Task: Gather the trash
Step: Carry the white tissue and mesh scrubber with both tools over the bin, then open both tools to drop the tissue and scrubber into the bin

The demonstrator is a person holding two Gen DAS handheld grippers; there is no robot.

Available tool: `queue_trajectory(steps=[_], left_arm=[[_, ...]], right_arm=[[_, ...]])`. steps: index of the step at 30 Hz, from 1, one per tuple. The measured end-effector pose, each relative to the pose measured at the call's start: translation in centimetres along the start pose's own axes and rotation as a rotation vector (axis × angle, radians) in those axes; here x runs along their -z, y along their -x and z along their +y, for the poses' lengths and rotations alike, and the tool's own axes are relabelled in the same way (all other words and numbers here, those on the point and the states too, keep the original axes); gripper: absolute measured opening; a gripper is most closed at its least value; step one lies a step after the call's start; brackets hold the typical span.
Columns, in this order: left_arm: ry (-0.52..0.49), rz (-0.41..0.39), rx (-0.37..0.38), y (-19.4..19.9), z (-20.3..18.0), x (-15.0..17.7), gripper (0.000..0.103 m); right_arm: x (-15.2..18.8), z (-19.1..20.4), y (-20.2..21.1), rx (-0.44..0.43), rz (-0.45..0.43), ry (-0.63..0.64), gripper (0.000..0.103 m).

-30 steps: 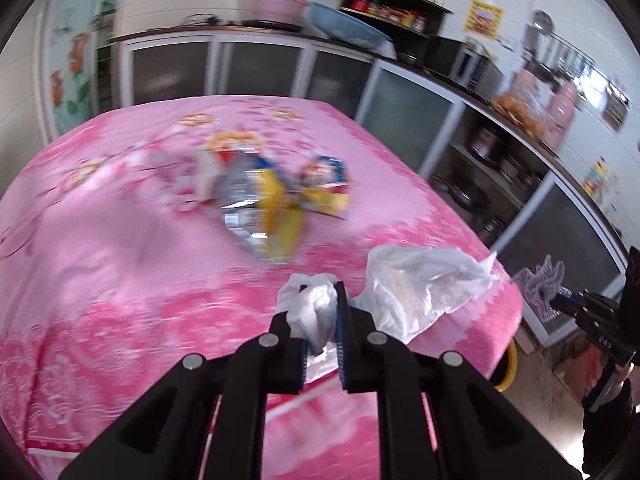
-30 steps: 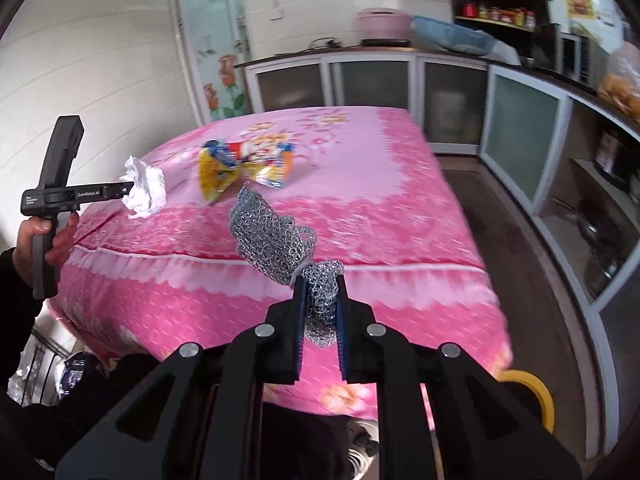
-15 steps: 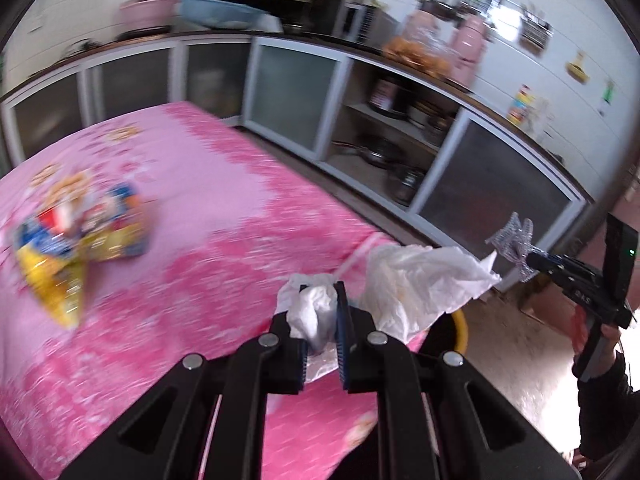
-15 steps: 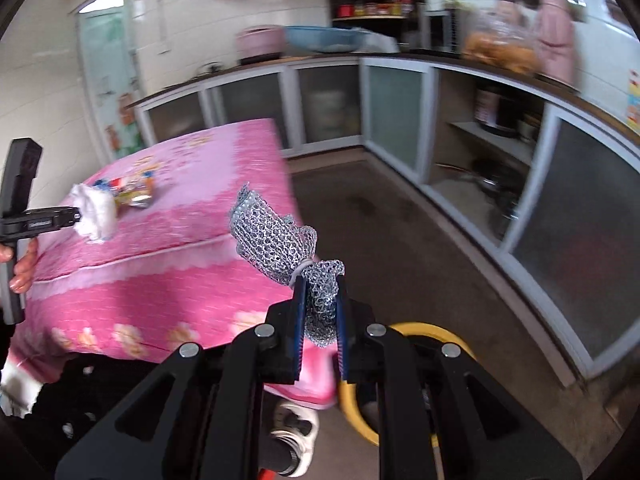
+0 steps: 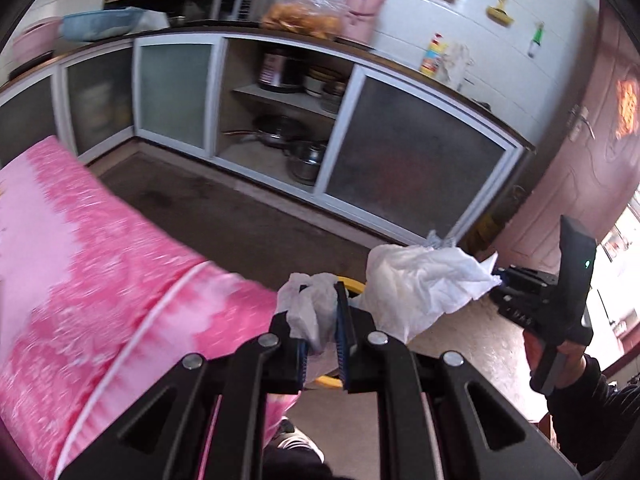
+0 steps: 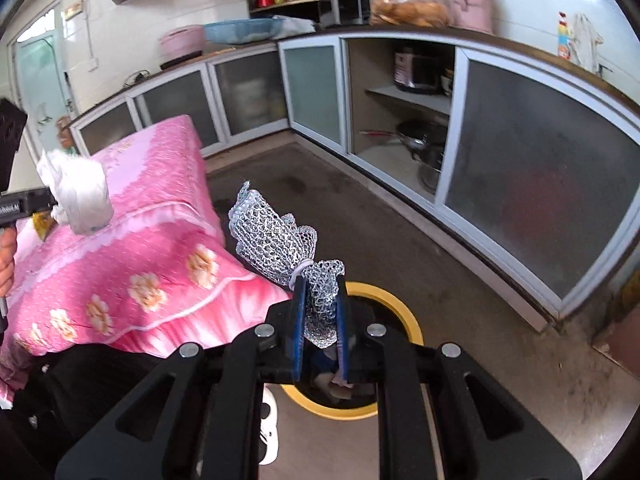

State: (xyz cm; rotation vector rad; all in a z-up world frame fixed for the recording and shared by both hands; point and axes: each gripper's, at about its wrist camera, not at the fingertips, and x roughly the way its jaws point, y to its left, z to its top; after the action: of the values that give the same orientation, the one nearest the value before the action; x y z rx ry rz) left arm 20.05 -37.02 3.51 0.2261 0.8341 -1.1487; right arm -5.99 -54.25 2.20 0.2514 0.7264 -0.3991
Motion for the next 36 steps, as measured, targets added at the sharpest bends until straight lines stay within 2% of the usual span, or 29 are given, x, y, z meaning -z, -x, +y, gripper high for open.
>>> queue_trajectory(steps=[2,5,15,23,32,34,35,36], left_arm=[[-0.004,0.021,0.030,-2.2,-1.0,-0.5,0.011],[-0.035,0.050,0.009,-5.4,-2.2,-0.8,0.011],[-0.057,0.162,0.025,-13.4,-4.4,-0.5,0.011],[-0.054,0.186,0.013,-16.4,-4.9,-0.9,0.011],[-0.045,0.258,-0.032,-20.8,-5.8,-0.3,0.011],[-0.026,0.271,-0.033,-21.4,-5.6,-0.1,0.023],[-0.017,0.273,-0.028,-21.5,-5.5,0.0,0.040],[-0.001,0.266,-0.028,-21.4,-5.3,0.0,0.065]], right_arm=[[0.6,-0.8,-0.9,0.009,0.021,-0.018,0.012],[1.3,-2.0,-2.5,0.024,0.055,-0.051,0.012],[4.6,-4.7,-6.9,0.040,0.150,-0.129,0.012],[5.4,-5.3,-9.0,0.042,0.195,-0.136,0.012],[6.3,-5.1,-11.4,0.066,0.271,-0.139,0.013],[6.4,-5.1,-12.0,0.077,0.290,-0.140,0.015],[6.6,-5.2,-12.4,0.067,0.315,-0.153,0.019],[6.8,-5.5,-12.7,0.057,0.324,-0.167,0.039]])
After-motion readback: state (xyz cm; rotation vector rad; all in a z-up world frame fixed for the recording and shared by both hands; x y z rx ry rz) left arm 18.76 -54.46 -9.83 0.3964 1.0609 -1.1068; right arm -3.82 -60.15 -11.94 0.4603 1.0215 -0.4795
